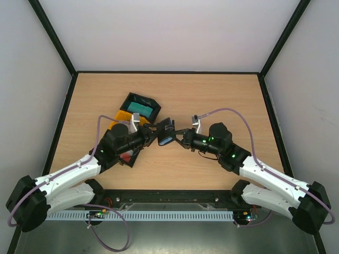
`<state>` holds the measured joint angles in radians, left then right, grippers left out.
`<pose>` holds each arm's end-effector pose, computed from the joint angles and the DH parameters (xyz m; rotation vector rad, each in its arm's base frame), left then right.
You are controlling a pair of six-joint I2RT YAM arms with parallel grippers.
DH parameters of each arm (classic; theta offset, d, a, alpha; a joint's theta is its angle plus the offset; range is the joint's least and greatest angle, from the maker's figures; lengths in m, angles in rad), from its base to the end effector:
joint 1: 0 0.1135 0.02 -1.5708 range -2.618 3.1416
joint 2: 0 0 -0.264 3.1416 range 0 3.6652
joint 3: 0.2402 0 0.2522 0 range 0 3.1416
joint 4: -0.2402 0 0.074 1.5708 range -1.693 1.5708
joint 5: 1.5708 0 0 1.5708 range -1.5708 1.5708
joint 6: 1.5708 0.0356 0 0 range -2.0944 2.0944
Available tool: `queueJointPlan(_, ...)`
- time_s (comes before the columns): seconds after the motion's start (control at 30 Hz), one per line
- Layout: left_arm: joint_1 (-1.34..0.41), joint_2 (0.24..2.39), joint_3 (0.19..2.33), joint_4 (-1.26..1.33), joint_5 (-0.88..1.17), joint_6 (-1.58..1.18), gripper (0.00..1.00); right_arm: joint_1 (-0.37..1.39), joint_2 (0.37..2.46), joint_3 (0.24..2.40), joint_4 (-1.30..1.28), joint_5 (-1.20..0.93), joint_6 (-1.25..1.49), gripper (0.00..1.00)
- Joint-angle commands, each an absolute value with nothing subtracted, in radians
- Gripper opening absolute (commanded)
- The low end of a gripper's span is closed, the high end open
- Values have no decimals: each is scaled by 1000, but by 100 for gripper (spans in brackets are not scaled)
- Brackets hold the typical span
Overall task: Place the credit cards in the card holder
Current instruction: Open the card holder at the center of the board.
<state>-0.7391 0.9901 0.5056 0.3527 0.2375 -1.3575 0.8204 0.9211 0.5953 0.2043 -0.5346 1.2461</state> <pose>0.1625 -0.1595 0.2590 -0.4164 2.0024 -1.6656 0.1336 0.1699 0.2895 -0.0531 2.1252 1.8609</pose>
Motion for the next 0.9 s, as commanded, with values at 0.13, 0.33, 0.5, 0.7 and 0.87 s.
queueJointPlan(0.13,-738,998,500,471,293,-1457,72,826,903,584,322,-567,1265,2)
queueJointPlan(0.33,-738,941,521,446,234,-1481,50,826,894,583,321,-571,1262,2)
queueJointPlan(0.5,-738,912,547,389,168,-1377,26,823,877,647,110,-503,1169,8)
queueJointPlan(0.7,-736,903,570,384,26,-1019,3,819,867,776,-161,-299,1062,74)
queueJointPlan(0.87,-736,914,626,375,-8,-562,3,818,887,855,-202,-240,1070,86)
